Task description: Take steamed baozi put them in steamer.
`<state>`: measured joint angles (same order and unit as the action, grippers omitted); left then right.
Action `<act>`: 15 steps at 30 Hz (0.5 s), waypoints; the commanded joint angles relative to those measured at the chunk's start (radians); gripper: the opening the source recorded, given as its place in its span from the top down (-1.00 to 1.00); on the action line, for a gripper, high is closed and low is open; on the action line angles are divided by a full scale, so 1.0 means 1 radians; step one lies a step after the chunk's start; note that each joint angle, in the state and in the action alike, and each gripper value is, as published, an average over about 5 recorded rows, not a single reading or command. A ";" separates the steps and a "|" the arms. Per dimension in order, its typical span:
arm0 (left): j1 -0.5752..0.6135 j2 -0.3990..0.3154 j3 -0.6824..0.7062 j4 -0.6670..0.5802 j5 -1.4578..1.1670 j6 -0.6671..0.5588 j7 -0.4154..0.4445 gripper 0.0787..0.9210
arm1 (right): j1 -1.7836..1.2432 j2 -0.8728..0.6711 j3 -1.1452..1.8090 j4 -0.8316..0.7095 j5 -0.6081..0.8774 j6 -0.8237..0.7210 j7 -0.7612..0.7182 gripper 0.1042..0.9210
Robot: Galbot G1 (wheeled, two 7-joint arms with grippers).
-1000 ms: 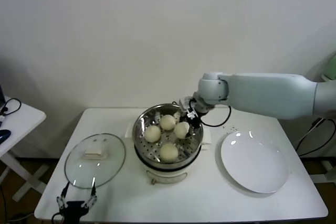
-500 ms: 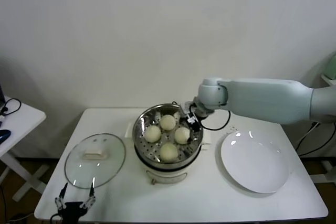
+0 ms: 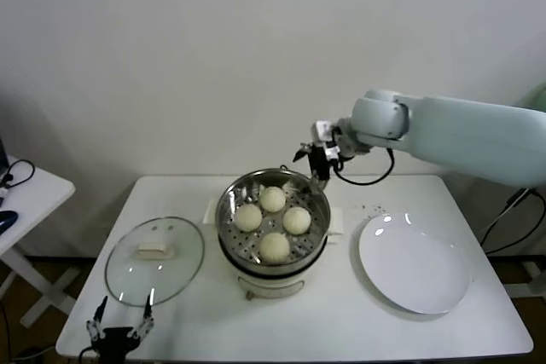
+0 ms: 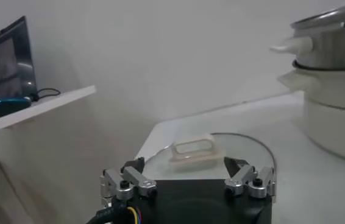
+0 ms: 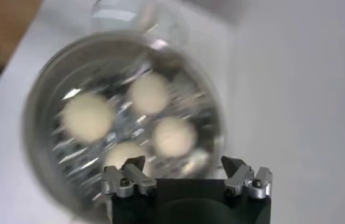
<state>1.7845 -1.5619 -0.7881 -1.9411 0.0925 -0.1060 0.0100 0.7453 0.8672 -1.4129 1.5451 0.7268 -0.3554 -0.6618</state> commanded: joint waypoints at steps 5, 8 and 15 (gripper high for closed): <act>-0.022 0.006 0.031 -0.029 -0.050 0.015 0.009 -0.77 | -0.828 -0.400 0.920 0.271 0.159 0.097 0.716 -0.76; -0.030 0.005 0.034 -0.036 -0.052 0.012 0.016 -0.77 | -1.182 -0.405 1.207 0.344 0.115 0.135 0.738 -0.76; -0.038 0.000 0.046 -0.049 -0.056 0.010 0.026 -0.77 | -2.022 -0.128 1.894 0.458 -0.156 0.310 0.717 -0.76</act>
<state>1.7540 -1.5605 -0.7510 -1.9788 0.0503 -0.0970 0.0305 -0.0296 0.6018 -0.5564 1.7959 0.7923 -0.2495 -0.1256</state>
